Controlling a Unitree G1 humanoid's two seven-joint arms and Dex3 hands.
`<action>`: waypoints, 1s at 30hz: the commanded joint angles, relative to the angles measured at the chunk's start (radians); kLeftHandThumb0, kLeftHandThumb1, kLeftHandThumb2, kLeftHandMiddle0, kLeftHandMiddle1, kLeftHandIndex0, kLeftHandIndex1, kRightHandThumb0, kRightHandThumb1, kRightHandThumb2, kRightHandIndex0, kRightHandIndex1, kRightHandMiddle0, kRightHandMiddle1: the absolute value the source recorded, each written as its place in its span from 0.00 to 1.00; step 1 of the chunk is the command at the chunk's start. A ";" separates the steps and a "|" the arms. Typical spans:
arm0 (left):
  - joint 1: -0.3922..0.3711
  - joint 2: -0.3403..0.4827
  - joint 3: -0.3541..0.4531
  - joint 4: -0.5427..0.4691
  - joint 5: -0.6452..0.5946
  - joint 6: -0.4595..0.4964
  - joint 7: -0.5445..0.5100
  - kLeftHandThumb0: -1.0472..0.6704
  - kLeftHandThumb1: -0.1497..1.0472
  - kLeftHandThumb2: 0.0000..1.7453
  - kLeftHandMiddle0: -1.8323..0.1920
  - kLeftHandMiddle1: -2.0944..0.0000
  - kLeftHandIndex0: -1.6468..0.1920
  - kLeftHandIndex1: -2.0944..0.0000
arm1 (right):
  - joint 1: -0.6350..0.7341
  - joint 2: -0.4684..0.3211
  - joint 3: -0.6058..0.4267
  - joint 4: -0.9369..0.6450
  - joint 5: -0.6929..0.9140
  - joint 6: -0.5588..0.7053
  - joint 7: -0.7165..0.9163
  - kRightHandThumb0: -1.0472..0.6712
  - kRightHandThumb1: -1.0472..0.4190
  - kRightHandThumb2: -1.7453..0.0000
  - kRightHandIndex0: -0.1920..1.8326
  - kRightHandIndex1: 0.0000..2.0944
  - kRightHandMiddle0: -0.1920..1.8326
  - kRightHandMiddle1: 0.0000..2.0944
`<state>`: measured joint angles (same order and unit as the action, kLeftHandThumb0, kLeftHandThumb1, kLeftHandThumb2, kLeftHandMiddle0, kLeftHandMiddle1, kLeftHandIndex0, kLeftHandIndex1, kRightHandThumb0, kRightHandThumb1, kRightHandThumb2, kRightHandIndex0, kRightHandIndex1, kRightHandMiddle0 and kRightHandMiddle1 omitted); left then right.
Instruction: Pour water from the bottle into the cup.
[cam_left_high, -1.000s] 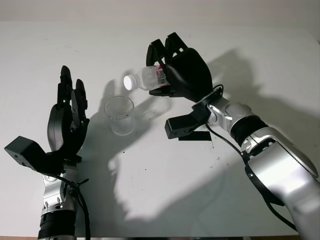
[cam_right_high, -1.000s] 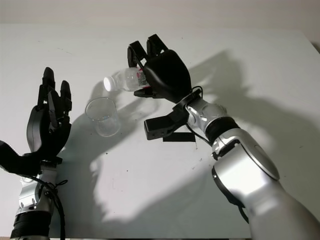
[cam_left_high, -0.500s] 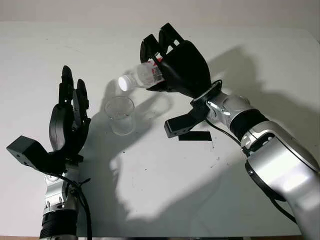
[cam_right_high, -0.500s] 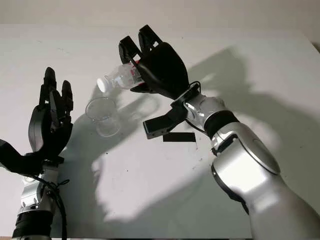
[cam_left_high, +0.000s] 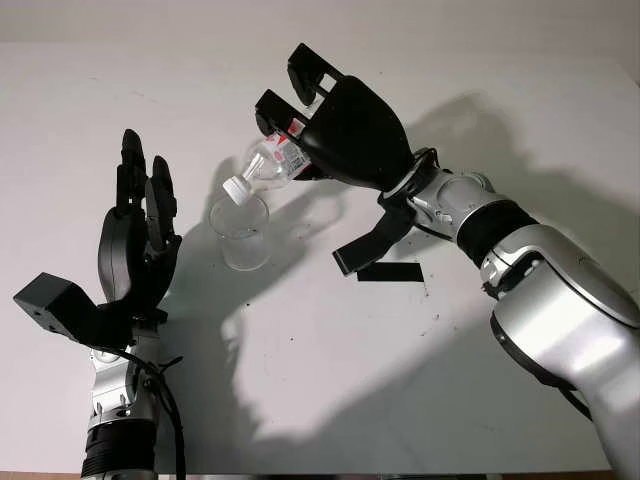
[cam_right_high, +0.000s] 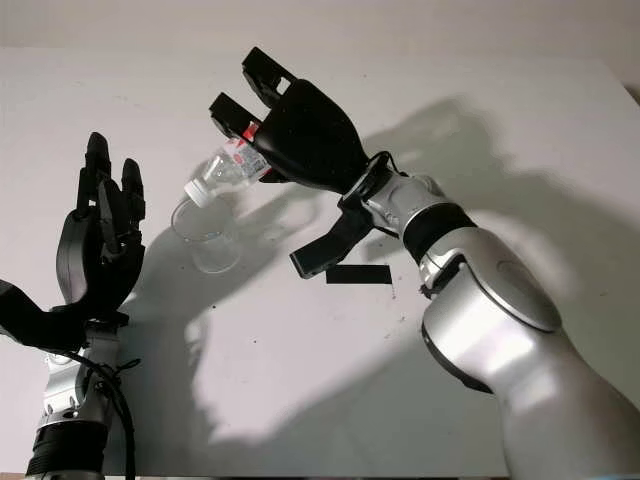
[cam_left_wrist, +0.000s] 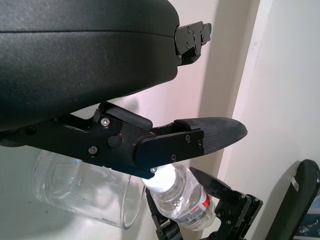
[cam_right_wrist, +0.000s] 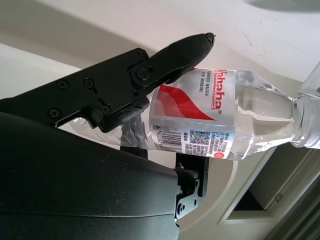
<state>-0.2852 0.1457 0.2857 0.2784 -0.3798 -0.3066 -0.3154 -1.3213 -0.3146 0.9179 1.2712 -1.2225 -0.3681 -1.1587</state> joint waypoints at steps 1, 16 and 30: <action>0.022 -0.023 -0.004 0.025 -0.003 -0.009 -0.005 0.19 1.00 0.33 1.00 1.00 1.00 1.00 | -0.045 -0.013 0.020 0.002 -0.021 0.021 -0.023 0.35 0.06 0.97 0.67 1.00 0.34 0.78; 0.017 -0.027 -0.002 0.040 0.003 -0.023 -0.008 0.19 1.00 0.33 1.00 1.00 1.00 1.00 | -0.066 -0.004 0.045 0.003 -0.032 0.043 -0.090 0.32 0.07 0.97 0.65 1.00 0.35 0.68; 0.009 -0.017 0.009 0.053 -0.003 -0.021 -0.020 0.19 1.00 0.33 1.00 1.00 1.00 1.00 | -0.025 -0.005 -0.061 0.004 0.127 -0.077 -0.026 0.34 0.05 0.97 0.65 1.00 0.36 0.88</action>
<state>-0.3067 0.1399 0.2912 0.3047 -0.3803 -0.3200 -0.3326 -1.3472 -0.3150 0.8768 1.2804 -1.1154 -0.4340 -1.1863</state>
